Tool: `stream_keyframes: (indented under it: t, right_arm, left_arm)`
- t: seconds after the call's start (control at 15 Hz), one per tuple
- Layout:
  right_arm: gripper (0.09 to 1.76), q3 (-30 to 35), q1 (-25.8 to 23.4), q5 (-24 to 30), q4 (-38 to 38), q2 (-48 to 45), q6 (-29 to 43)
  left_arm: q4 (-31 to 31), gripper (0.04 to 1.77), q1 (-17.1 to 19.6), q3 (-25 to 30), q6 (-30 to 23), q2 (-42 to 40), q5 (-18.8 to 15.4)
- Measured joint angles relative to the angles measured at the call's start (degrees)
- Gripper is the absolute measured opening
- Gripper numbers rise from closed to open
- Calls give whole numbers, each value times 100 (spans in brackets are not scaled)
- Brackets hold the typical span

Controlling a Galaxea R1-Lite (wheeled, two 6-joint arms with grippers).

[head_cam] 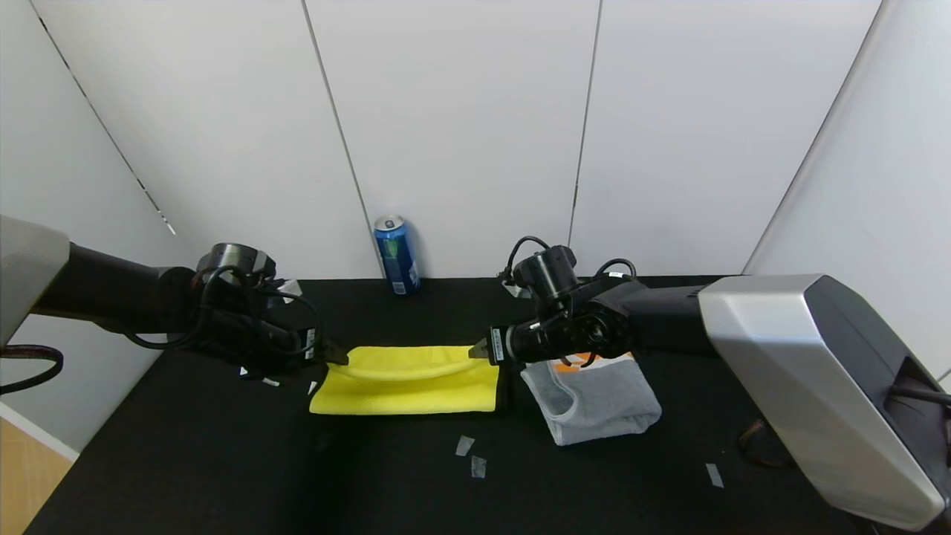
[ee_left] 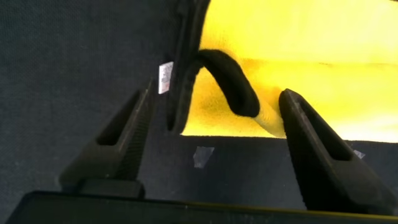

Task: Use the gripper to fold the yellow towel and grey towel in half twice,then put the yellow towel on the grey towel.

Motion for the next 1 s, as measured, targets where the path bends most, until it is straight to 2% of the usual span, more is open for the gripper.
stream_keyframes:
  t: [0.53,1.0]
  right_arm:
    - [155,2,-26,-5,32,-234,6]
    - [165,18,-6,-65,758,-439,55]
  left_arm:
    - [62,161,113,-26,-9,-440,0]
    - [165,167,107,112,-39,-947,-11]
